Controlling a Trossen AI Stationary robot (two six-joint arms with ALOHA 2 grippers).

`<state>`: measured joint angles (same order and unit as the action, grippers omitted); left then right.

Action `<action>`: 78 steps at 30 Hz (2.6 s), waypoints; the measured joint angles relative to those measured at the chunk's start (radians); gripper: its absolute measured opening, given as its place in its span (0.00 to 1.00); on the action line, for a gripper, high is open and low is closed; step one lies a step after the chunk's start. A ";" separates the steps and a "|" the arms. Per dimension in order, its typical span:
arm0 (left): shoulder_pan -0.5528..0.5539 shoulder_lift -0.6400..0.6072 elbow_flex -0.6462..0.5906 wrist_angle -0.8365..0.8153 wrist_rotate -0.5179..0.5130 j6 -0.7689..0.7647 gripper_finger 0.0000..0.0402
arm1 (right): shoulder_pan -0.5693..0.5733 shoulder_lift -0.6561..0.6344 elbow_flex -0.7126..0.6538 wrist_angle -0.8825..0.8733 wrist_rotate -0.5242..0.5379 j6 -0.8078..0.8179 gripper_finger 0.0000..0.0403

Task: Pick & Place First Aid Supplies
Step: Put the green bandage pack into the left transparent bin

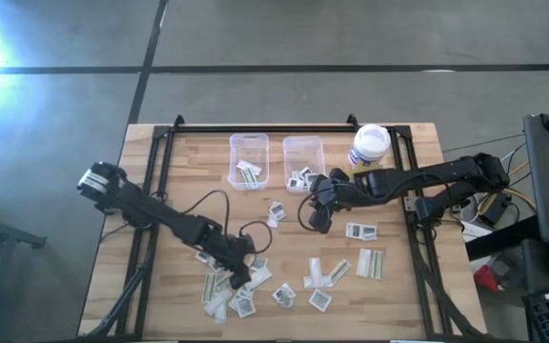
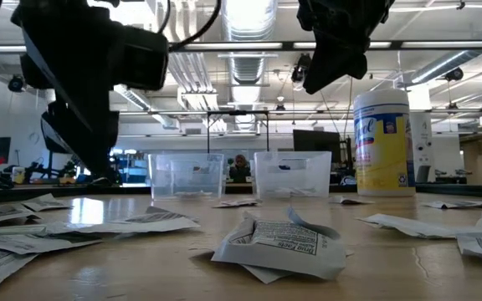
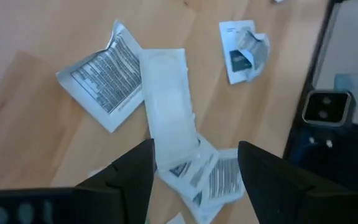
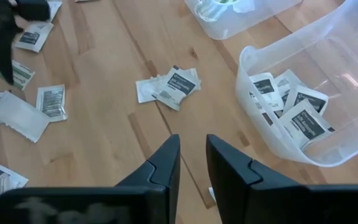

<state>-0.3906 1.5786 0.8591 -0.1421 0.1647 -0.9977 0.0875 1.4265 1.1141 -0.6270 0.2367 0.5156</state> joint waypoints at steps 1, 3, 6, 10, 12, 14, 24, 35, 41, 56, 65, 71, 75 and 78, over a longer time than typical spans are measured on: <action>0.001 0.014 0.000 0.015 0.000 -0.013 0.55 | 0.000 0.000 0.000 0.001 -0.001 0.000 0.20; 0.003 0.036 0.000 0.028 0.000 -0.021 0.55 | 0.000 0.000 0.000 0.001 -0.001 0.000 0.20; 0.003 0.068 0.007 0.028 0.000 0.011 0.55 | 0.000 0.000 0.000 0.000 -0.001 -0.003 0.19; 0.003 0.090 0.022 0.033 0.003 0.083 0.55 | 0.000 0.000 0.000 0.001 -0.001 -0.003 0.17; 0.003 0.101 0.026 0.034 0.003 0.110 0.55 | 0.000 0.000 -0.002 0.002 -0.001 -0.003 0.16; 0.004 0.120 0.031 0.032 0.003 0.117 0.55 | 0.000 0.000 -0.002 0.003 -0.001 -0.003 0.16; 0.008 0.215 0.034 0.029 -0.001 0.103 0.55 | 0.000 0.000 -0.006 0.004 -0.001 -0.002 0.19; -0.007 0.288 0.043 -0.033 -0.100 0.094 0.55 | 0.000 0.000 -0.014 0.010 0.000 0.032 0.16; -0.026 0.292 0.045 -0.052 -0.178 0.108 0.53 | 0.000 0.000 -0.021 0.012 0.001 0.046 0.15; -0.026 0.292 0.044 -0.098 -0.232 0.192 0.33 | 0.000 0.000 -0.023 0.012 0.001 0.038 0.18; -0.028 0.183 0.098 -0.169 -0.228 0.287 0.28 | 0.000 0.000 -0.023 0.011 0.001 0.035 0.18; -0.031 0.108 0.120 -0.163 -0.249 0.366 0.31 | 0.000 0.000 -0.023 0.012 0.000 0.035 0.15; -0.045 0.110 0.114 -0.116 -0.218 0.411 0.30 | 0.000 0.000 -0.024 0.010 0.000 0.046 0.15; -0.049 0.127 0.114 -0.101 -0.180 0.431 0.29 | 0.000 0.000 -0.026 0.011 0.000 0.048 0.15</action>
<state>-0.4393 1.7051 0.9732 -0.2428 -0.0149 -0.5667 0.0875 1.4265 1.0880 -0.6161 0.2368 0.5636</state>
